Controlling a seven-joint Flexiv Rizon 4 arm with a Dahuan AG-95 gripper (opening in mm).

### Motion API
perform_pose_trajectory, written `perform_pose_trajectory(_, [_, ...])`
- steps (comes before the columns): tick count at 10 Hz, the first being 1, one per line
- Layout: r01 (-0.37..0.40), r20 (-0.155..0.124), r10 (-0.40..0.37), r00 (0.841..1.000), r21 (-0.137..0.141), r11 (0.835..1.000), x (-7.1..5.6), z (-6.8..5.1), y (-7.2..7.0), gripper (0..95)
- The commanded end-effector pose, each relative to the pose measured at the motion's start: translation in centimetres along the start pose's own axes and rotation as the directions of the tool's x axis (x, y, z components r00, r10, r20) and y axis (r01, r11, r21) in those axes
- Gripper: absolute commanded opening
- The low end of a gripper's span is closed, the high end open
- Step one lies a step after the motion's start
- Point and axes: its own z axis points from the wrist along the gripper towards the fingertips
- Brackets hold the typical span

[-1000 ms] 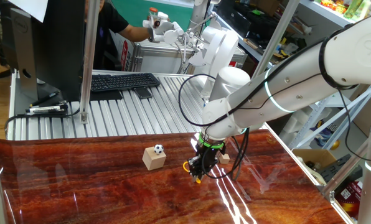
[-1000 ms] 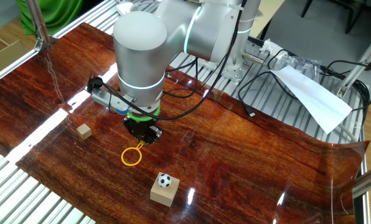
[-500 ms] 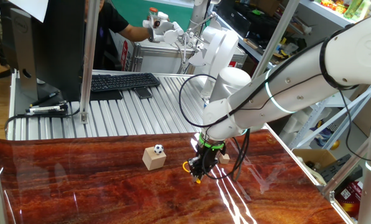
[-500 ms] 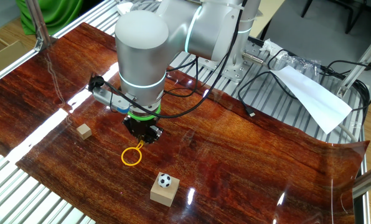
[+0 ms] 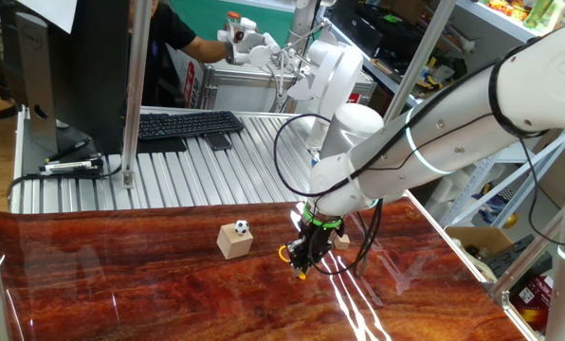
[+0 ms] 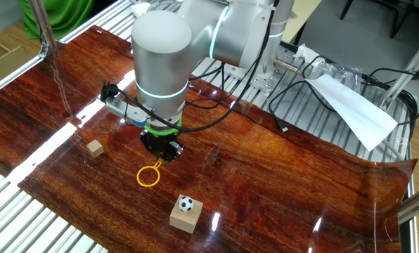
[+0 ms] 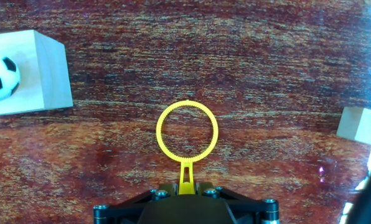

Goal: Attach the bubble ring to the ball

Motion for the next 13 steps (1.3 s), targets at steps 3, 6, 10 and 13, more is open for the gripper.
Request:
perform_pose_trajectory(3, [-0.005, 0.004, 0.005, 1.000, -0.001, 1.000, 0.1, -0.4, 0.1, 0.0])
perform_pose_trajectory(6, [-0.013, 0.003, 0.013, 1.000, -0.001, 1.000, 0.2, -0.9, 0.4, 0.0])
perform_pose_trajectory(10, [-0.042, 0.001, 0.042, 0.999, -0.002, 0.999, 0.3, -2.1, 1.7, 0.0])
perform_pose_trajectory(13, [-0.061, -0.005, 0.061, 0.998, 0.000, 0.998, 0.5, -3.0, 2.6, 0.0])
